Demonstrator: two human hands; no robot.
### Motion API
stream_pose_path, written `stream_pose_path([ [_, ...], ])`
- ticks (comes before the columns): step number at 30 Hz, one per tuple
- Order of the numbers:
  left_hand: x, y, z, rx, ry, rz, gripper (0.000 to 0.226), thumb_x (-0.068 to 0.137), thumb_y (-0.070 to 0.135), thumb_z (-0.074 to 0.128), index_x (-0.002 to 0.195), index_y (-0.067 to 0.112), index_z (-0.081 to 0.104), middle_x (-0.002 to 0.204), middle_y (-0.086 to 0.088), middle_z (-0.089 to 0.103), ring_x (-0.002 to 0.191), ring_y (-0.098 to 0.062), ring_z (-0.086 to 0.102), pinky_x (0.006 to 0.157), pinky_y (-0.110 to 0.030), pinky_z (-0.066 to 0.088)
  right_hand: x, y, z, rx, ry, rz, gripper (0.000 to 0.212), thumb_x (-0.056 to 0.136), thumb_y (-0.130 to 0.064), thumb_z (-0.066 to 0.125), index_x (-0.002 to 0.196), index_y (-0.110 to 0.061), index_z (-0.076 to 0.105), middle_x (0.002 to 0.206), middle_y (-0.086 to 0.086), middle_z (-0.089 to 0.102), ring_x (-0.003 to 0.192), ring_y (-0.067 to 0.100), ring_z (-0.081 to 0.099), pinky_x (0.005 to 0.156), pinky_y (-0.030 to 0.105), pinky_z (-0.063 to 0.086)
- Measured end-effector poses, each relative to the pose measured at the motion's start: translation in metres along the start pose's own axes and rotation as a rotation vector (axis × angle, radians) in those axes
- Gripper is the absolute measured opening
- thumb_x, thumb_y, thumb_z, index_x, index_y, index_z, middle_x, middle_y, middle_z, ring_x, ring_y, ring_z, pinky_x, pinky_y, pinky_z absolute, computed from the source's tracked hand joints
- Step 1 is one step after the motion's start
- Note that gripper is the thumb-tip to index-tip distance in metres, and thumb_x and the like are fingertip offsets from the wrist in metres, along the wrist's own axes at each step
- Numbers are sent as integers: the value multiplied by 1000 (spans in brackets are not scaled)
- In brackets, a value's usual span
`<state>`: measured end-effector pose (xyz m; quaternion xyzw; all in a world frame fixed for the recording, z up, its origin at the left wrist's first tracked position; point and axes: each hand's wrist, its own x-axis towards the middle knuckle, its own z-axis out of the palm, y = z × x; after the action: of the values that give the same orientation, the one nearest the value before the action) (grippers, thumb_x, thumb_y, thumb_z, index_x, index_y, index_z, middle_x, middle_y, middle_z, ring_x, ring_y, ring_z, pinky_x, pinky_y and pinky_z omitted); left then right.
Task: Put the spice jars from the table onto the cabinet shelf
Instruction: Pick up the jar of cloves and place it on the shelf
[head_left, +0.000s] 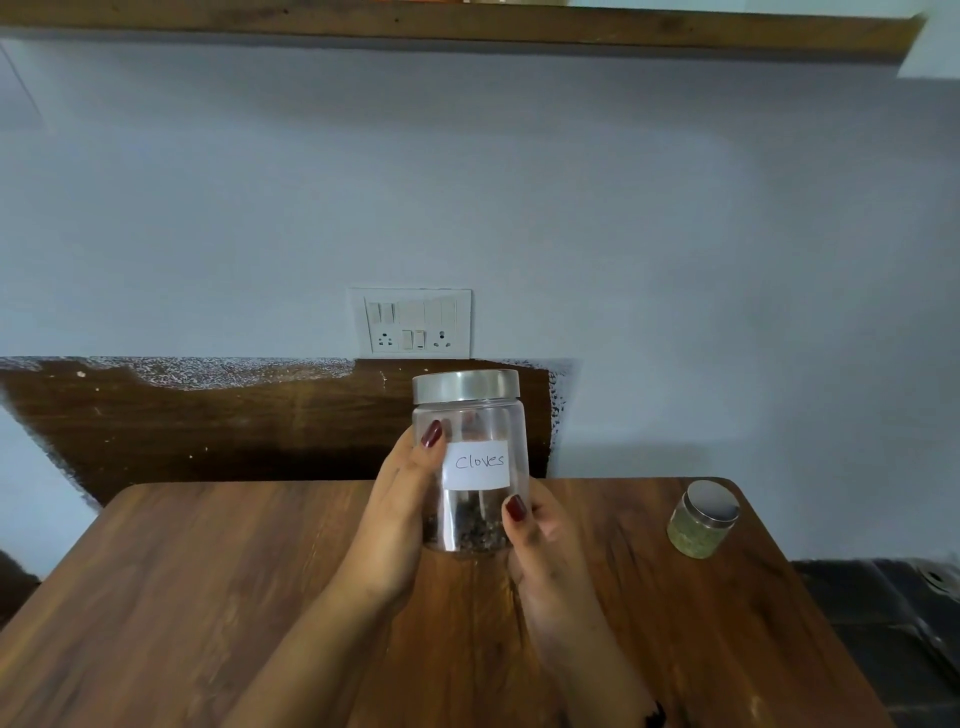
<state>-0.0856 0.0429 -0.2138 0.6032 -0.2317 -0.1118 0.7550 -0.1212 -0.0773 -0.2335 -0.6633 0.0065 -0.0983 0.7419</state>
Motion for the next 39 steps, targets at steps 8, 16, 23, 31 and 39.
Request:
stream_pose_path([
  [8,-4,-5,2,93,26,-65,80,75,82,53,130,25,59,128,-6,66,120,-23,63,99,-48,53,-29,6,-3,146,138,-65,88,53,-74,77,118,-16,64,112,2,72,106,17,69,80,25,57],
  [16,-13,-13,14,113,-13,-42,60,72,48,66,126,28,51,114,16,70,108,-4,67,82,-16,54,-28,5,-9,201,196,-38,87,56,-68,80,121,-14,62,115,4,71,109,18,68,83,27,57],
  [23,-11,-11,17,112,5,-9,59,71,46,66,126,27,53,114,17,70,108,-4,67,81,-16,54,-29,4,-11,218,204,-45,91,56,-65,81,126,-11,57,118,5,70,111,20,67,82,27,57],
  [31,-3,-2,22,118,41,37,58,77,48,62,126,17,58,115,4,71,108,-10,68,83,-18,54,-23,-1,-16,209,170,-112,95,57,-62,84,131,-14,48,121,-2,68,113,18,66,84,27,56],
  [39,12,10,28,126,45,101,58,78,48,61,128,18,58,118,3,71,111,-10,67,85,-15,52,-6,-17,-33,162,182,-205,94,59,-51,87,132,-8,46,116,-2,70,108,21,68,83,25,56],
])
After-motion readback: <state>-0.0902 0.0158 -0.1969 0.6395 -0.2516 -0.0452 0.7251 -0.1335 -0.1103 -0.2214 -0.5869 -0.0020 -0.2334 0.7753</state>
